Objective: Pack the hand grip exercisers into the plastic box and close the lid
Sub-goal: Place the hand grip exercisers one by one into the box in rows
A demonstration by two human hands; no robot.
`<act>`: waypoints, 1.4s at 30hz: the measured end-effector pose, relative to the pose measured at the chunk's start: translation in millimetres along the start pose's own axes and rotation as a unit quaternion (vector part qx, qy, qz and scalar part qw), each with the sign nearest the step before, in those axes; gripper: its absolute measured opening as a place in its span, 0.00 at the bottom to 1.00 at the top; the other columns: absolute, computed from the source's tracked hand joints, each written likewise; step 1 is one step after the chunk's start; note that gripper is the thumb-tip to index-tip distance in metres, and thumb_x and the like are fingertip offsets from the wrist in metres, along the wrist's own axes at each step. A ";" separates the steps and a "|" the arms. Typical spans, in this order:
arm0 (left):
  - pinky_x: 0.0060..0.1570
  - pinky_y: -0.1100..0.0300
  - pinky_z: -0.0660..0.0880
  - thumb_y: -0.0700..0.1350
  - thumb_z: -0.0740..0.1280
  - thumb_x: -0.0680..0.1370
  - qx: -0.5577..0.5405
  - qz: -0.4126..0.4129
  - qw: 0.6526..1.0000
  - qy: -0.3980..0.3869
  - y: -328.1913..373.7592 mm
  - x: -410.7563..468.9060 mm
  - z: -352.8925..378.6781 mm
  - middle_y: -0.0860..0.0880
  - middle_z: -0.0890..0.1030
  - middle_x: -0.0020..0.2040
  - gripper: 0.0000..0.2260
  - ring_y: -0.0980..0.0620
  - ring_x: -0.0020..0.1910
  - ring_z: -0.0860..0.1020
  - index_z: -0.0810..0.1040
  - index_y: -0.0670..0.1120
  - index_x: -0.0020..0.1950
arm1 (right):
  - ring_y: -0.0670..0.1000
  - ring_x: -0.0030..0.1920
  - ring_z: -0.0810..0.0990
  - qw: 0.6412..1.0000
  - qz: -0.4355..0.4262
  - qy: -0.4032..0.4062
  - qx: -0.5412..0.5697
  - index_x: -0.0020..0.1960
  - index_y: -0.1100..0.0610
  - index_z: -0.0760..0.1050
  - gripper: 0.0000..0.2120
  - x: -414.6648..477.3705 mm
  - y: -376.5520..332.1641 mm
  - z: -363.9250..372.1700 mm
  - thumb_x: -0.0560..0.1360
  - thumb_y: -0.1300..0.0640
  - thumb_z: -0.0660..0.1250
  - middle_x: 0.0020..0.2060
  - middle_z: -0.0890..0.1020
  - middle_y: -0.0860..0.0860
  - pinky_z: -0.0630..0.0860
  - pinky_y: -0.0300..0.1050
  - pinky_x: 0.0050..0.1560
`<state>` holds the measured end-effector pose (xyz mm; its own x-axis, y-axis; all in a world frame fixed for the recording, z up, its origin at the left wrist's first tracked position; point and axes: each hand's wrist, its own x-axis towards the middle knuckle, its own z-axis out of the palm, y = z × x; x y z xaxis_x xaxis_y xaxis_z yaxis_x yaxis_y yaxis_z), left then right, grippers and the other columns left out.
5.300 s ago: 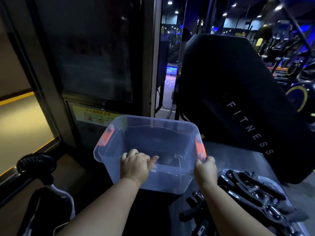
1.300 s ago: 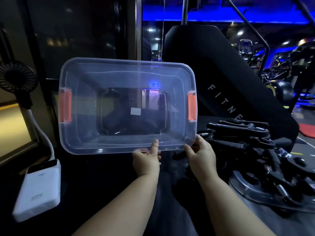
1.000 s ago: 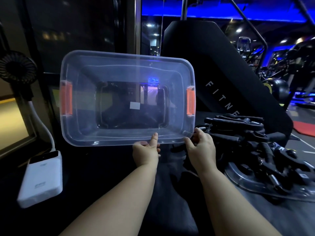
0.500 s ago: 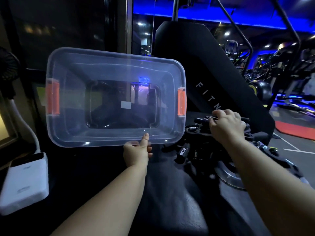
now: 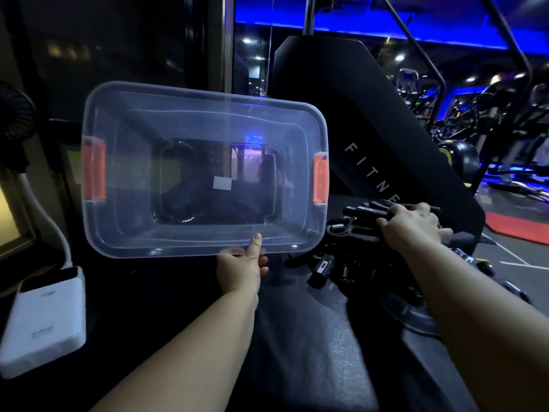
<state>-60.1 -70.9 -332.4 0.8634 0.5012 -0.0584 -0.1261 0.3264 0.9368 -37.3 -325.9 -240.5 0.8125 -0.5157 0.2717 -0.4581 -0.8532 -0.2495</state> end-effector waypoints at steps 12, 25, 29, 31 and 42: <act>0.24 0.65 0.73 0.51 0.73 0.73 -0.001 -0.001 1.000 0.003 0.2 1.4 0.2 0.48 0.82 0.34 0.15 0.56 0.28 0.78 0.70 0.44 0.43 | 0.59 0.61 0.65 0.995 -0.047 0.050 -0.078 0.58 0.49 0.76 0.20 4.9 0.0 4.8 0.75 0.37 0.61 0.57 0.70 0.57 0.59 0.57 0.63; 0.25 0.64 0.74 0.52 0.73 0.72 0.012 -0.001 1.000 0.005 -2.4 3.8 0.1 0.47 0.83 0.35 0.15 0.56 0.28 0.77 0.70 0.44 0.43 | 0.60 0.55 0.77 0.990 -0.095 0.104 -0.028 0.50 0.53 0.69 0.18 -7.8 -8.1 7.3 0.79 0.38 0.53 0.49 0.80 0.55 0.43 0.68 0.69; 0.26 0.64 0.74 0.52 0.73 0.72 0.014 -0.002 1.000 0.004 -3.1 3.9 -0.4 0.47 0.83 0.36 0.17 0.56 0.29 0.78 0.71 0.42 0.46 | 0.60 0.54 0.77 0.981 -0.124 0.140 0.050 0.45 0.54 0.65 0.16 -18.9 -19.9 4.4 0.79 0.40 0.54 0.45 0.80 0.56 0.48 0.67 0.69; 0.26 0.64 0.73 0.52 0.73 0.72 0.016 -0.002 1.000 0.004 -3.5 4.4 -0.3 0.46 0.83 0.37 0.17 0.55 0.30 0.78 0.71 0.42 0.47 | 0.60 0.52 0.77 0.973 -0.146 0.151 0.100 0.45 0.54 0.64 0.15 -26.9 -26.9 0.0 0.79 0.42 0.55 0.44 0.80 0.56 0.56 0.63 0.68; 0.23 0.65 0.72 0.50 0.73 0.72 -0.014 -0.024 1.000 -0.011 -5.6 7.1 -0.8 0.41 0.82 0.38 0.16 0.55 0.27 0.76 0.71 0.41 0.47 | 0.63 0.50 0.76 0.933 -0.290 0.154 0.145 0.45 0.52 0.61 0.13 -96.2 -70.5 -12.9 0.78 0.43 0.57 0.46 0.79 0.59 0.65 0.56 0.56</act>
<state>-53.7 -68.5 -338.4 0.8794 0.4664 -0.0961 -0.0964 0.3718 0.9233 -87.8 -217.1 -237.1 0.7307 -0.0105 0.6826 0.1787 -0.9621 -0.2061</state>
